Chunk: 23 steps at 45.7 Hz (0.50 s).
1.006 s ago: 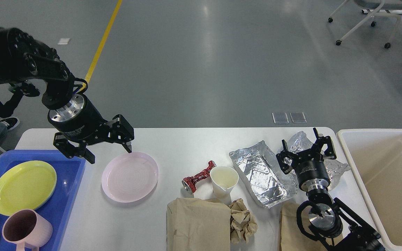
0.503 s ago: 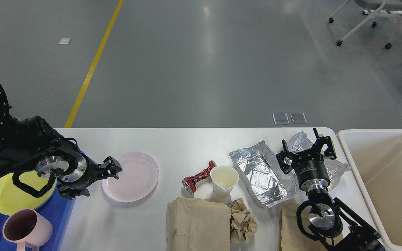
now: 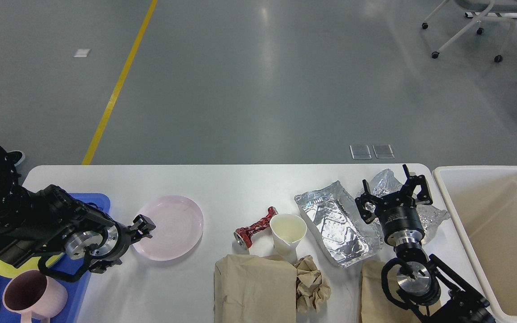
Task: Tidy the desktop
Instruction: 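Grasp the edge of the pink plate with the left gripper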
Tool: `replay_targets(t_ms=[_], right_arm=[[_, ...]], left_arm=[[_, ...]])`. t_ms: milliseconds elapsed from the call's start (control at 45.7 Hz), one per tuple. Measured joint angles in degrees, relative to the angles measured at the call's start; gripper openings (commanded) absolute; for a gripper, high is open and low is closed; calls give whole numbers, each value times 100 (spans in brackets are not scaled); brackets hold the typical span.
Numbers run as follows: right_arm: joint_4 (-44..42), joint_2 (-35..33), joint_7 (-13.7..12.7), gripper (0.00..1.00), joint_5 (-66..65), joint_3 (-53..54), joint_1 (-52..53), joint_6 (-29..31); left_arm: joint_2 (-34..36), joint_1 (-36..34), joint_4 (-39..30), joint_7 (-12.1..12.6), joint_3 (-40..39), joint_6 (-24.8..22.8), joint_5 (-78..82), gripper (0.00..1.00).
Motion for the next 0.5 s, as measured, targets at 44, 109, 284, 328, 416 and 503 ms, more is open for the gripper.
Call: replay_targets(t_ms=[44,109,284,328,416,503], right_arm=[[0,1,0,100,0,0,0,0],[-1,1,0,100,1,0,0,0],[-7,1,0,100,0,0,0,0],[-7,1,0,100,0,0,0,0],[-7,1,0,100,0,0,0,0],[-8,1,0,100,0,0,0,0]], left_arm=[[-22,129,151,193,-80,57,-117,89],[-34,245,312,470,-186,95,-224,89],[-18,342,568,634,-266,125,-221,76],[-18,349,626,603,-270,125,-199,71],[-18,349,681,521,-274,111,-140,69],[0,346,697,456,-275,68,-79,69]])
